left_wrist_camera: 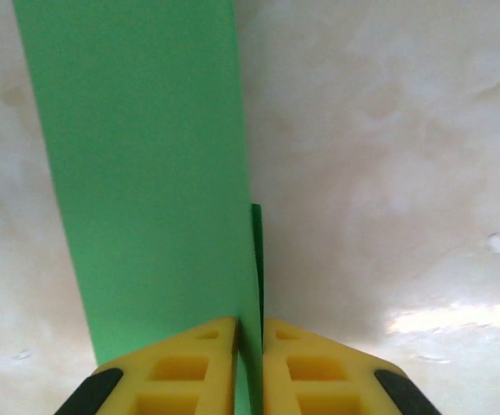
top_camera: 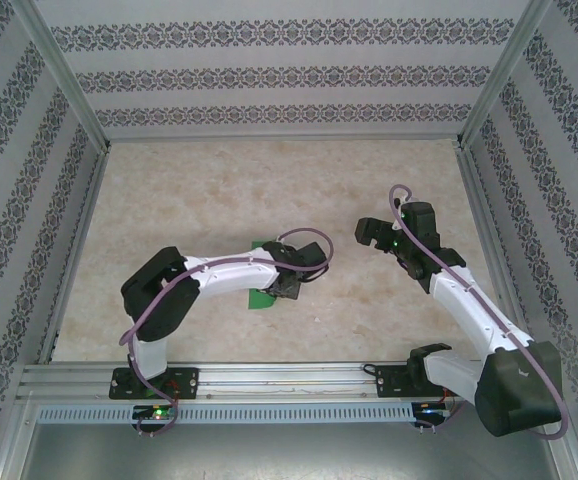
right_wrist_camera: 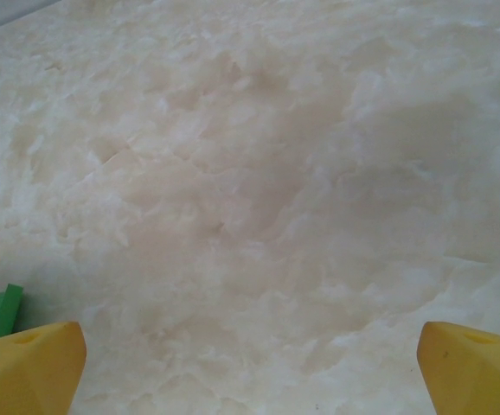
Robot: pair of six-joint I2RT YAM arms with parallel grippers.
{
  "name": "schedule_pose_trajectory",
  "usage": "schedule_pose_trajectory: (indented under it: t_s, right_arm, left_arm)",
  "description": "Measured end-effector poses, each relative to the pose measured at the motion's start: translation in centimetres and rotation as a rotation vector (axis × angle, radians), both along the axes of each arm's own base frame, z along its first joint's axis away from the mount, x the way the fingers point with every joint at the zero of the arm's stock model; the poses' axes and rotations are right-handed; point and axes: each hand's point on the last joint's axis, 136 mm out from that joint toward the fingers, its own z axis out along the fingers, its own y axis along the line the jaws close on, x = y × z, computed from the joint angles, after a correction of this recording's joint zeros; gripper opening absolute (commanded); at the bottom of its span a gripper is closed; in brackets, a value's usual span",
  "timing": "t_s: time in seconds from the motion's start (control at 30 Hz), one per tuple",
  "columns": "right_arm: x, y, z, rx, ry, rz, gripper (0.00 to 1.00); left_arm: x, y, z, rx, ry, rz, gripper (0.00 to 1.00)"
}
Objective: Fold a paper plane with a square sheet of paper (fold left side to right side)
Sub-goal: Turn over the paper at the center of the table.
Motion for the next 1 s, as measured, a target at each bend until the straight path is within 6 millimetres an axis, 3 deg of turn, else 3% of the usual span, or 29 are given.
schedule_pose_trajectory:
  t_s: [0.4, 0.6, 0.77, 1.0]
  right_arm:
    - [-0.1, 0.6, -0.6, 0.024, 0.025, 0.028, 0.98]
    - [-0.3, 1.7, -1.5, 0.071, 0.069, 0.08, 0.98]
    - [-0.4, 3.9, -2.3, 0.17, 0.141, 0.16, 0.79]
    - [-0.8, 8.3, -3.7, 0.347, 0.291, 0.289, 0.53]
  left_arm:
    - [1.7, -3.8, 0.2, -0.253, 0.009, 0.013, 0.37]
    - [2.8, -4.5, 2.6, -0.407, -0.021, 0.013, 0.46]
    - [4.7, -3.8, 6.0, -0.567, -0.095, 0.011, 0.46]
    - [7.2, 0.3, 9.8, -0.714, -0.229, 0.009, 0.47]
